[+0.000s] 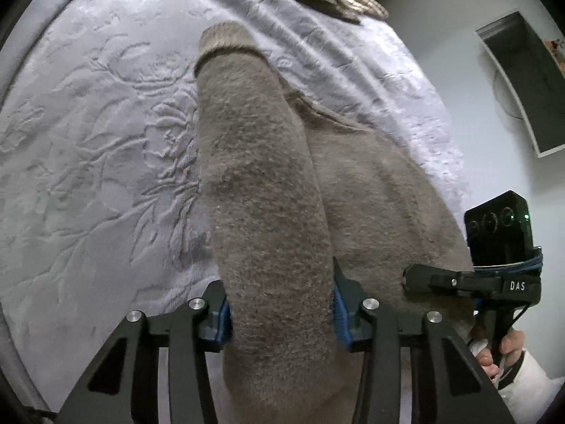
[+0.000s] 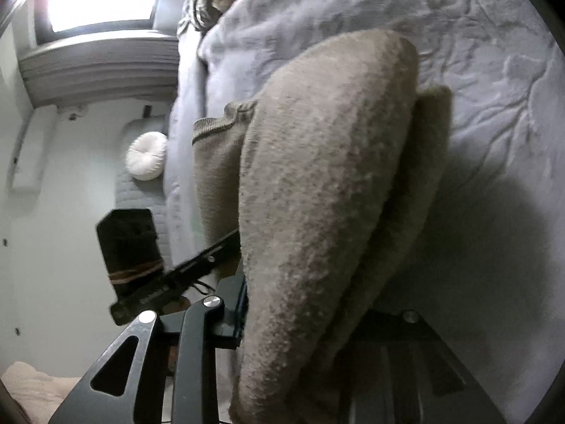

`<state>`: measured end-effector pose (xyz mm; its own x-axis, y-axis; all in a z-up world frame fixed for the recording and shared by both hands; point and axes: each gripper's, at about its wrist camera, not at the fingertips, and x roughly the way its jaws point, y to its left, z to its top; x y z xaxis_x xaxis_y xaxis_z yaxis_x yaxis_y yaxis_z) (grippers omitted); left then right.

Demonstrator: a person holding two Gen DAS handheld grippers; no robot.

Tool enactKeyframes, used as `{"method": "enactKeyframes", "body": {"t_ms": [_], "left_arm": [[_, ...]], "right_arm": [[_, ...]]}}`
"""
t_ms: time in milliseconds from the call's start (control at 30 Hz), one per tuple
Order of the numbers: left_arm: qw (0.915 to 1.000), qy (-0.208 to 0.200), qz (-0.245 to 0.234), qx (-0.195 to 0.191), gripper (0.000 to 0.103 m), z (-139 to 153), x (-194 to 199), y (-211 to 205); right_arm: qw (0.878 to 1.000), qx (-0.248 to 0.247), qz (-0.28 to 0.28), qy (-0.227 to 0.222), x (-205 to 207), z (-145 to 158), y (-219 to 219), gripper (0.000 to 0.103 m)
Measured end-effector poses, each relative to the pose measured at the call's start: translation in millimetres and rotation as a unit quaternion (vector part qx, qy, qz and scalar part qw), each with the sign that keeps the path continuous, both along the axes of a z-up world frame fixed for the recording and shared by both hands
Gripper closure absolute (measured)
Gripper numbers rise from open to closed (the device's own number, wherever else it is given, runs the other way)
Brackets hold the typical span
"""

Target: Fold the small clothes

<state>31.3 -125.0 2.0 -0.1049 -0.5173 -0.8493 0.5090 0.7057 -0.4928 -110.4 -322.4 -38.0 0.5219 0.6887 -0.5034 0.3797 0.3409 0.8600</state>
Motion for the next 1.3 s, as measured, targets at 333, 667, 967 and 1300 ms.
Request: {"method": "enactKeyframes", "body": {"t_ms": [333, 667, 967, 1300], "left_arm": [[0.9999, 0.002, -0.001, -0.011, 0.057, 42, -14, 60], [0.9986, 0.02, 0.016, 0.046, 0.057, 43, -67, 162], [0.9942, 0.039, 0.039, 0.093, 0.055, 5, -98, 213], [0.9866, -0.053, 0.104, 0.114, 0.055, 35, -71, 233]], "right_arm": [[0.999, 0.034, 0.001, -0.007, -15, 29, 58, 0.072], [0.996, 0.068, 0.057, 0.029, -36, 15, 157, 0.072], [0.985, -0.053, 0.127, 0.1, -28, 2, 186, 0.053], [0.98, -0.133, 0.078, 0.126, -68, 24, 149, 0.075]]}}
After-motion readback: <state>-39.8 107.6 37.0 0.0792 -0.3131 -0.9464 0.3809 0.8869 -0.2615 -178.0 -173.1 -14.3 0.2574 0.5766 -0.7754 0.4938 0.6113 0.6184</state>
